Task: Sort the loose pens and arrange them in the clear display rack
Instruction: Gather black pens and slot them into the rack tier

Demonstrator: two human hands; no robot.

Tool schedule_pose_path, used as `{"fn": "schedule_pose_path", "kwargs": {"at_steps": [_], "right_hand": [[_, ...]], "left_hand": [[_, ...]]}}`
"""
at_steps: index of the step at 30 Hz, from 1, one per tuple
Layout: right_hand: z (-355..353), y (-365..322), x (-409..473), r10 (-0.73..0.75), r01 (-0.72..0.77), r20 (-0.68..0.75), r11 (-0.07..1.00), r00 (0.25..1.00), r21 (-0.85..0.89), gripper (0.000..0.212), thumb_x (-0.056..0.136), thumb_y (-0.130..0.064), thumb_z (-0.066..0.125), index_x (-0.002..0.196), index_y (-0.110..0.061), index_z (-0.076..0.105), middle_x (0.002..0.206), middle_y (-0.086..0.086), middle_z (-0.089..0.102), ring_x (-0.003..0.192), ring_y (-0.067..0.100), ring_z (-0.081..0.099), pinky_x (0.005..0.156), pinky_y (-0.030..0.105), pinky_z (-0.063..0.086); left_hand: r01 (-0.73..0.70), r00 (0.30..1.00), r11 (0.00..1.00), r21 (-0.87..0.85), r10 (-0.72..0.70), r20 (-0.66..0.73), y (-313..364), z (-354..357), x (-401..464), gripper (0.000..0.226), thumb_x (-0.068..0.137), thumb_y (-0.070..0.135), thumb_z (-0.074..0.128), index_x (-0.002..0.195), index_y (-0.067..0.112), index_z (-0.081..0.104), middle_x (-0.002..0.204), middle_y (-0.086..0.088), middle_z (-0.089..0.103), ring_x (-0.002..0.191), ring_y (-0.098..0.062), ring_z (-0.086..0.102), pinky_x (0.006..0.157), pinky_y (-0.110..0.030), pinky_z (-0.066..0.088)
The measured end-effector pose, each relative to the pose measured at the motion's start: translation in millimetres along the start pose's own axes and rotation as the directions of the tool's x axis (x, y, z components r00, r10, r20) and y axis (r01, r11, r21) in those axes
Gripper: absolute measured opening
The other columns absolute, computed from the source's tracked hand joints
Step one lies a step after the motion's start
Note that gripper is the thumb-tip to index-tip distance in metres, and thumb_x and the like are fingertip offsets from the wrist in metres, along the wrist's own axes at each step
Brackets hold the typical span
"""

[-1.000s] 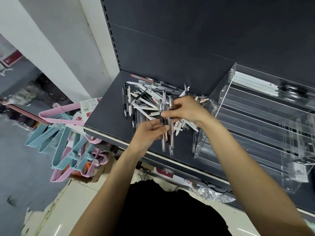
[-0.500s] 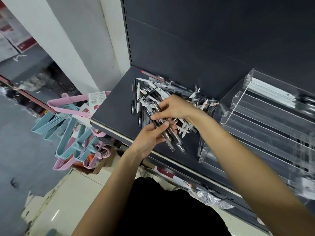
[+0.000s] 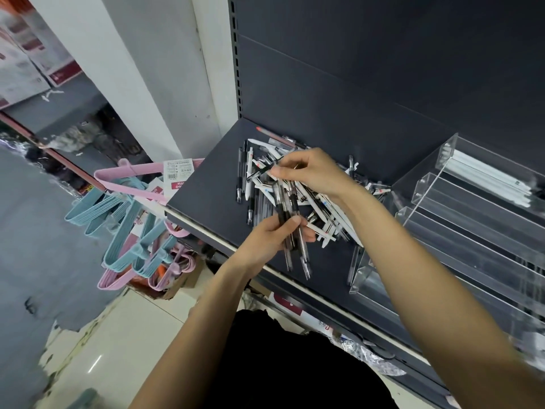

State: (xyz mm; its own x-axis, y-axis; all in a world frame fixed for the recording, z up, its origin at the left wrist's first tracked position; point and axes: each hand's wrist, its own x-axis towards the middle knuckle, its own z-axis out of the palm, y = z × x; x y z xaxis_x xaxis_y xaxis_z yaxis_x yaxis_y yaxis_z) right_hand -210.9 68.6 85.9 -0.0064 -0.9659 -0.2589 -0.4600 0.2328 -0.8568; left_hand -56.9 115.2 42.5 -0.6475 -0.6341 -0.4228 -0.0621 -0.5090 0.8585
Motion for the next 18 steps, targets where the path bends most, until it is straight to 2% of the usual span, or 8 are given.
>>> {"fn": "schedule_pose_path", "kwargs": {"at_steps": [3,5,7,9,11,13,16,18], "right_hand": [[5.1,0.1,-5.3,-0.008,0.010,-0.069,1.000,0.998,0.029,0.010,0.090,-0.027,0.062,0.087,-0.018,0.066,0.072,-0.010,0.060,0.067,-0.002,0.052,0.069,0.014,0.038],[3.9,-0.1,-6.1,0.001,0.013,-0.196,0.998,0.981,0.067,0.011,0.093,-0.025,0.059,0.090,-0.016,0.064,0.070,-0.011,0.060,0.067,-0.003,0.054,0.073,0.017,0.042],[-5.0,-0.7,-8.2,0.031,0.031,-0.401,0.989,0.916,0.146,0.011,0.093,-0.025,0.059,0.089,-0.016,0.063,0.074,-0.011,0.062,0.072,0.001,0.058,0.077,0.023,0.048],[-16.3,0.7,-17.0,0.073,0.074,-0.538,0.966,0.840,0.247,0.009,0.092,-0.021,0.059,0.084,-0.016,0.061,0.070,-0.010,0.062,0.065,-0.002,0.057,0.068,0.021,0.047],[-17.8,5.7,-31.3,0.122,0.076,-0.546,0.943,0.829,0.325,0.008,0.090,-0.013,0.059,0.083,-0.016,0.059,0.070,-0.006,0.064,0.058,-0.004,0.055,0.062,0.015,0.043],[-4.3,15.5,-47.9,0.179,0.026,-0.491,0.923,0.852,0.383,0.009,0.088,-0.008,0.060,0.084,-0.017,0.059,0.077,-0.002,0.069,0.063,-0.002,0.057,0.064,0.013,0.043],[25.2,32.1,-68.7,0.194,0.005,-0.450,0.914,0.872,0.405,0.014,0.086,-0.007,0.064,0.085,-0.020,0.062,0.088,0.001,0.072,0.079,0.002,0.064,0.080,0.019,0.048],[40.8,40.8,-77.6,0.182,0.008,-0.464,0.926,0.867,0.378,0.012,0.086,-0.008,0.066,0.088,-0.020,0.067,0.091,-0.003,0.072,0.089,0.005,0.066,0.086,0.021,0.048]], "left_hand": [[0.023,0.997,0.999,-0.033,-0.021,0.072,-1.4,6.7,1.0,0.019,0.103,0.019,0.039,0.096,0.008,0.053,0.078,0.001,0.061,0.079,-0.016,0.067,0.084,-0.034,0.056],[0.051,0.991,0.996,-0.073,-0.042,0.127,-8.9,9.2,-0.1,0.019,0.103,0.018,0.038,0.097,0.006,0.051,0.077,0.000,0.057,0.076,-0.016,0.063,0.084,-0.038,0.056],[0.077,0.990,0.987,-0.140,-0.058,0.131,-16.8,8.1,-0.7,0.019,0.103,0.016,0.037,0.100,0.005,0.052,0.080,-0.002,0.057,0.075,-0.015,0.063,0.081,-0.036,0.057],[0.072,0.996,0.963,-0.261,-0.057,0.065,-19.2,5.9,0.0,0.021,0.103,0.014,0.036,0.105,0.006,0.055,0.085,-0.003,0.059,0.077,-0.014,0.065,0.078,-0.034,0.057],[0.028,0.998,0.896,-0.443,-0.048,-0.034,-18.8,3.4,3.6,0.024,0.103,0.011,0.035,0.112,0.006,0.056,0.087,-0.003,0.060,0.078,-0.014,0.066,0.077,-0.034,0.058],[-0.041,0.993,0.811,-0.584,-0.034,-0.117,-16.4,0.6,8.9,0.025,0.103,0.009,0.035,0.116,0.006,0.057,0.086,-0.003,0.060,0.079,-0.014,0.067,0.079,-0.037,0.059],[-0.108,0.984,0.749,-0.654,-0.014,-0.179,-13.2,-1.5,16.3,0.024,0.102,0.010,0.037,0.112,0.011,0.059,0.093,-0.002,0.063,0.090,-0.015,0.067,0.087,-0.041,0.055],[-0.116,0.982,0.726,-0.677,-0.017,-0.186,-10.0,0.6,18.2,0.023,0.102,0.011,0.039,0.111,0.012,0.060,0.097,-0.002,0.066,0.093,-0.015,0.067,0.085,-0.040,0.056]]}}
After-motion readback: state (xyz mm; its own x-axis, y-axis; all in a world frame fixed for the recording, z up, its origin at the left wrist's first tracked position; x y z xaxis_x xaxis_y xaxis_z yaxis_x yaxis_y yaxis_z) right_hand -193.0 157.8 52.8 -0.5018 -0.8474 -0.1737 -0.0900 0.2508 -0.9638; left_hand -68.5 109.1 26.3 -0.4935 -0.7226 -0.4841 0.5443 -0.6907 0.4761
